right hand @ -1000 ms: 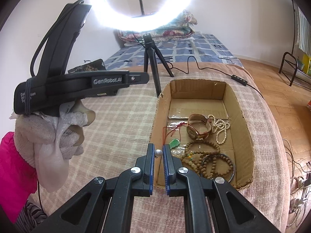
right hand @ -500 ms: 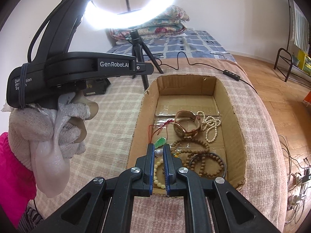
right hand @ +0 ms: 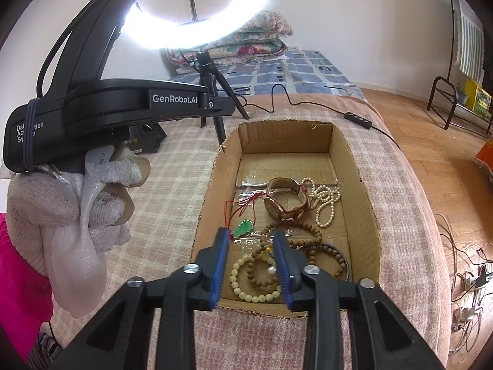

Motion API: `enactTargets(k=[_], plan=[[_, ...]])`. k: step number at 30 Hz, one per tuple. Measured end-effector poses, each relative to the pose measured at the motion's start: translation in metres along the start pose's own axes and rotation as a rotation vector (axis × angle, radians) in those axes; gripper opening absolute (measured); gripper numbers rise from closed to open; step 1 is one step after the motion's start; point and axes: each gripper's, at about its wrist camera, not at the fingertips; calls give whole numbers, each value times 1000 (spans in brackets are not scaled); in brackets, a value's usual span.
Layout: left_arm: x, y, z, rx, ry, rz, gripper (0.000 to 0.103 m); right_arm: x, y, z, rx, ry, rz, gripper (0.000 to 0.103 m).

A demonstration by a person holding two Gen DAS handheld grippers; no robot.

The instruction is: Organize jewelry

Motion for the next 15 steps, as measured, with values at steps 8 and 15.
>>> enactTargets(k=[8, 15], plan=[[4, 5, 9, 11, -33, 18, 66, 0, 2, 8, -69, -36, -3, 85], [6, 8, 16, 32, -47, 22, 69, 1, 4, 11, -123, -45, 6, 94]])
Point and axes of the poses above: each gripper's, at about its wrist camera, not at the fingertips, and z roughly against the way its jaws point, y to its left, x to its top, and after that the axes turned 8 degrees about x, right-handed
